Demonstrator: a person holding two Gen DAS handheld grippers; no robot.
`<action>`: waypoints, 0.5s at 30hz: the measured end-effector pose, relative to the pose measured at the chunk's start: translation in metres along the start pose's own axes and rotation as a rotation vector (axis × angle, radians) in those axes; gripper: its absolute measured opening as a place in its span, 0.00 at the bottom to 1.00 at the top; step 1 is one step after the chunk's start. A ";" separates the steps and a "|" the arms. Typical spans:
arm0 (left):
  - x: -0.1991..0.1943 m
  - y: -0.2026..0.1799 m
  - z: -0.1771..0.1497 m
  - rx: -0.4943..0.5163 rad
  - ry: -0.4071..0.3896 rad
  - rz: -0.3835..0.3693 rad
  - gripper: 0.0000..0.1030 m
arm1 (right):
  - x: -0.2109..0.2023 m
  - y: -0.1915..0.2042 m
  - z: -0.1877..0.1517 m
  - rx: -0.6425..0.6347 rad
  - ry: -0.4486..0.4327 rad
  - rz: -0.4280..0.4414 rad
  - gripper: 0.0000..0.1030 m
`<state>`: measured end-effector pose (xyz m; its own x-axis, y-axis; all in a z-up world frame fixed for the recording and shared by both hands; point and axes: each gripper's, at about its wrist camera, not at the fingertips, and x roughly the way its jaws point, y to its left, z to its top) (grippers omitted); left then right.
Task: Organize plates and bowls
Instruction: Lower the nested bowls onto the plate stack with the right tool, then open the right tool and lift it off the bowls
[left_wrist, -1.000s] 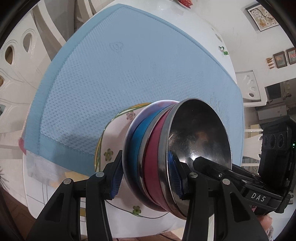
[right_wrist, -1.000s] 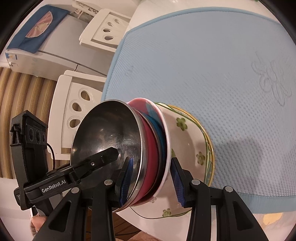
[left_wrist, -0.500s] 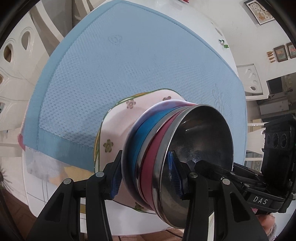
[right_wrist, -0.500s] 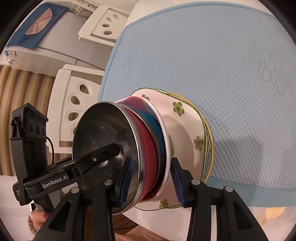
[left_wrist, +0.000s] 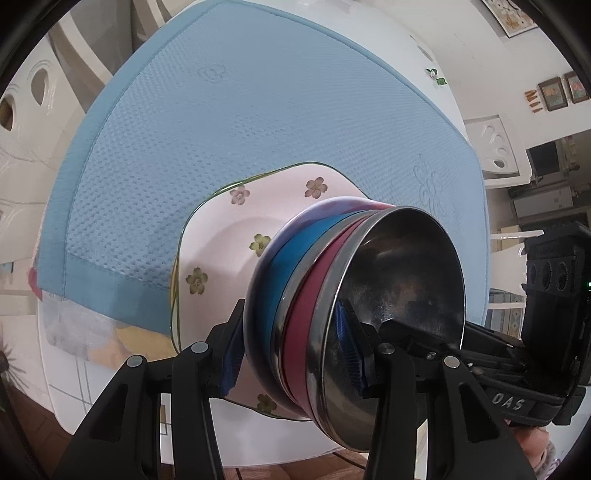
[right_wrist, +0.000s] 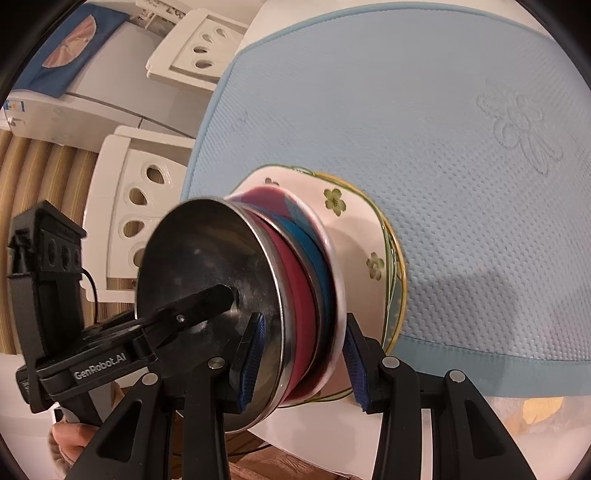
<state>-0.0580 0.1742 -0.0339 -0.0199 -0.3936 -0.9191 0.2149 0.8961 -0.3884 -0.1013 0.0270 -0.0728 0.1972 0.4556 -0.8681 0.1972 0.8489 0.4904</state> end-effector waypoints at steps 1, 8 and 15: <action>0.000 -0.001 0.000 0.004 0.000 0.004 0.41 | 0.003 0.001 -0.001 0.000 0.010 -0.008 0.40; -0.005 -0.010 -0.004 0.038 -0.012 0.033 0.41 | 0.000 0.007 -0.004 -0.026 -0.010 -0.045 0.41; -0.056 -0.021 -0.021 0.104 -0.108 0.056 0.43 | -0.036 0.023 -0.026 -0.164 -0.125 -0.115 0.41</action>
<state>-0.0821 0.1819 0.0247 0.0985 -0.3680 -0.9246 0.3129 0.8935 -0.3222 -0.1287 0.0374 -0.0321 0.3019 0.3256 -0.8960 0.0686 0.9300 0.3611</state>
